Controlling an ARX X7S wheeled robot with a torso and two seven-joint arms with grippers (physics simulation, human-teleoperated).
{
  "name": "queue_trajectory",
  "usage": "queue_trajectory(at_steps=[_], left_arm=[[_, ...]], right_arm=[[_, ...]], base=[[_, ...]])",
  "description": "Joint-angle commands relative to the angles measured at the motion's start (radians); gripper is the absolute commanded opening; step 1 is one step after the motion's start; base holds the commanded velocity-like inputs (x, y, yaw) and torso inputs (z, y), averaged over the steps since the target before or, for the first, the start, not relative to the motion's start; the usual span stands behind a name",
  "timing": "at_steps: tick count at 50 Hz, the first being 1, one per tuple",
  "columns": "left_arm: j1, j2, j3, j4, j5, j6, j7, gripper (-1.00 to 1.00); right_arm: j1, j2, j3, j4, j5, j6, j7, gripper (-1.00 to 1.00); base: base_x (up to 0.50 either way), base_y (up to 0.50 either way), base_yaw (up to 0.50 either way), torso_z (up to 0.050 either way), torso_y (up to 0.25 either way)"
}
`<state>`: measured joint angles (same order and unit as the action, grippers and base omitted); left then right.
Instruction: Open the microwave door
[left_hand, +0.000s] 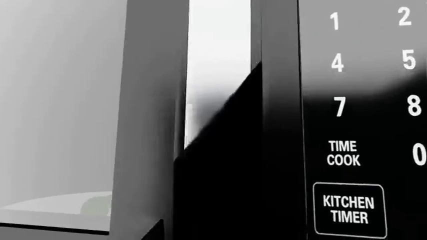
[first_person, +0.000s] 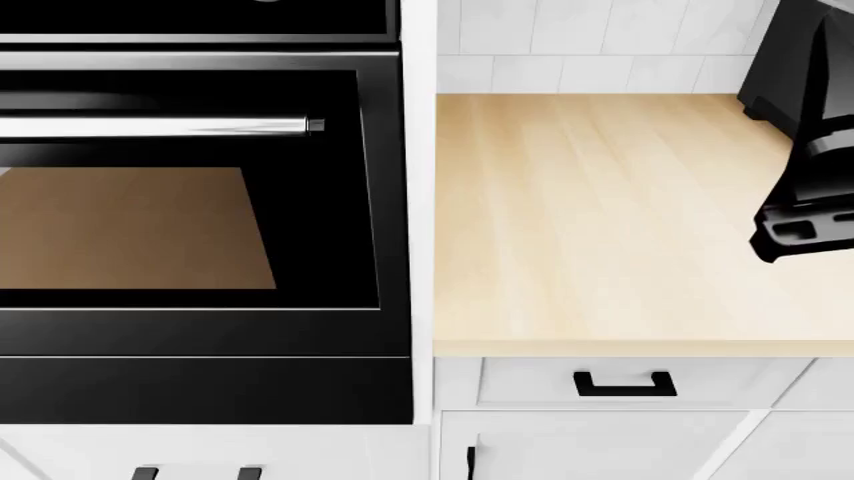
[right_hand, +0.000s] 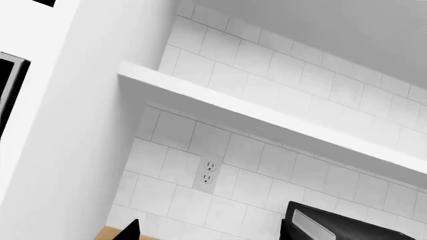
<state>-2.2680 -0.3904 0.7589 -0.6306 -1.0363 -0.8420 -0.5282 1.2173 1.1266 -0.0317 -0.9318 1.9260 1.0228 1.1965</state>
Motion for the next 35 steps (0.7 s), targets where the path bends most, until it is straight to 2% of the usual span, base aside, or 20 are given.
queue_trajectory(at_steps=[1,10,22,35], left_arm=[[0.025,0.058,0.044,-0.099,0.068,0.058,0.065,-1.00],[-0.022,-0.047,-0.009,0.129,0.012,-0.044,-0.036,-1.00],[-0.054,-0.164,-0.123,0.461,-0.129,-0.184,-0.139,-1.00],[-0.041,-0.255,-0.278,0.640,-0.272,-0.227,-0.233,-1.00]], right_arm=[[-0.104,0.003,0.068,-0.014,-0.046,-0.005,-0.037,1.00],[-0.148,0.010,0.106,-0.025,-0.051,-0.014,-0.041,1.00],[-0.060,0.021,0.044,-0.017,-0.007,-0.012,-0.002,1.00],[-0.058,0.022,0.037,-0.024,0.006,-0.017,0.015,1.00]], base=[[0.00,0.00,0.00,0.000,0.000],[0.00,0.00,0.00,0.000,0.000],[0.00,0.00,0.00,0.000,0.002],[0.00,0.00,0.00,0.001,0.007]])
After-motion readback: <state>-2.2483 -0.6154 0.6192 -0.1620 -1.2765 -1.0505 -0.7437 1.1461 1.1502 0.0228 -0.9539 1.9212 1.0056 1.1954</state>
